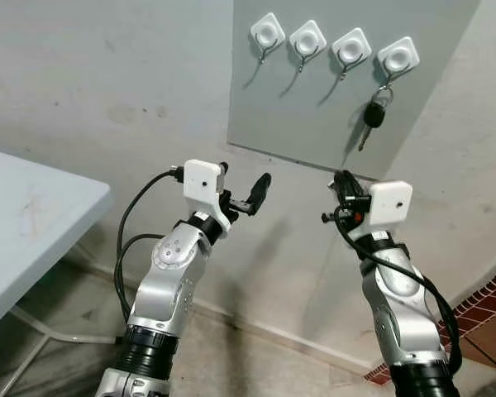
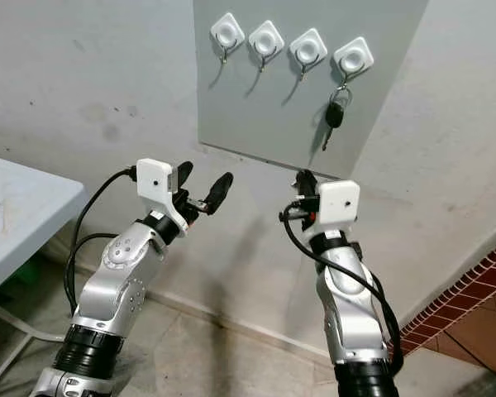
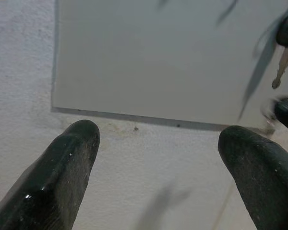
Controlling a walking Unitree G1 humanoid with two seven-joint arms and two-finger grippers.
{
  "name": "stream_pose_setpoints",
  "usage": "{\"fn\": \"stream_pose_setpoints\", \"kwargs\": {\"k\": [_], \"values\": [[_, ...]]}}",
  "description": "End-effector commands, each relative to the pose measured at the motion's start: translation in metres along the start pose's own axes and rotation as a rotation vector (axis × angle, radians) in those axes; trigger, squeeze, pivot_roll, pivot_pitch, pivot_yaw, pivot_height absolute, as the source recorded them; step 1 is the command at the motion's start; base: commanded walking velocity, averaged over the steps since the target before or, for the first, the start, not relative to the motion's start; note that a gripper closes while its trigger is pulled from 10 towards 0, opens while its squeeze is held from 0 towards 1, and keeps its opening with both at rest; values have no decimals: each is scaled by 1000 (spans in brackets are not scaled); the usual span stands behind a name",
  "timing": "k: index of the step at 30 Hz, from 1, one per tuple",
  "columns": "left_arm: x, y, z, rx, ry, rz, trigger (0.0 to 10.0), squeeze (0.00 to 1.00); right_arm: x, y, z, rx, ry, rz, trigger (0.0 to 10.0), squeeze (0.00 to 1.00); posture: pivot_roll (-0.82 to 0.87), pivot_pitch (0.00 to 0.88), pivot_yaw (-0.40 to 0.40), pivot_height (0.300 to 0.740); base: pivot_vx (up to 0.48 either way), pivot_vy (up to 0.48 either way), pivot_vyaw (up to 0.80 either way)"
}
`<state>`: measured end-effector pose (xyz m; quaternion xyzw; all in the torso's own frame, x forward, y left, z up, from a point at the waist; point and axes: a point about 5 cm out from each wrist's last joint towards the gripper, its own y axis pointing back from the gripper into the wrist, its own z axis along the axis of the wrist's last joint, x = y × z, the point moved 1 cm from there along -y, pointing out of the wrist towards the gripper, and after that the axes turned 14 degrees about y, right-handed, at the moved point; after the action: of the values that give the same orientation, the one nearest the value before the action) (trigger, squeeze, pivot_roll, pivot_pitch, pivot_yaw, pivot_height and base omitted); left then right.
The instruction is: Hang keys on a hook
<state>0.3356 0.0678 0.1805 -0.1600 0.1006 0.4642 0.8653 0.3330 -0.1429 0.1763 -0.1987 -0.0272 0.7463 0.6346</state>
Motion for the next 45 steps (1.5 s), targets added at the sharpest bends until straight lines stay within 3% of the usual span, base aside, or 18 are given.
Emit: {"fn": "stream_pose_setpoints", "kwargs": {"k": [1,8,20,32,45], "values": [[-6,-4,5,5,-14,-39,10000,0,-3,-5,4,-29,-6,-2,10000,0,7,65,-50,714,0,0,0],[-17,-7,21,-22,-28,-103,10000,0,-5,-24,20,-103,-23,16,10000,0,11,63,-51,714,0,0,0],[-31,-10,32,-37,-50,-166,10000,0,-10,-39,39,-206,-60,31,10000,0,14,54,-53,714,0,0,0],[-35,-10,34,-42,-34,-173,10000,0,-19,-49,61,-316,-116,-34,10000,0,17,44,-56,714,0,0,0],[-41,-10,35,-43,-30,-193,10000,0,-23,-56,71,-361,-144,-52,10000,0,19,41,-59,714,0,0,0]]}}
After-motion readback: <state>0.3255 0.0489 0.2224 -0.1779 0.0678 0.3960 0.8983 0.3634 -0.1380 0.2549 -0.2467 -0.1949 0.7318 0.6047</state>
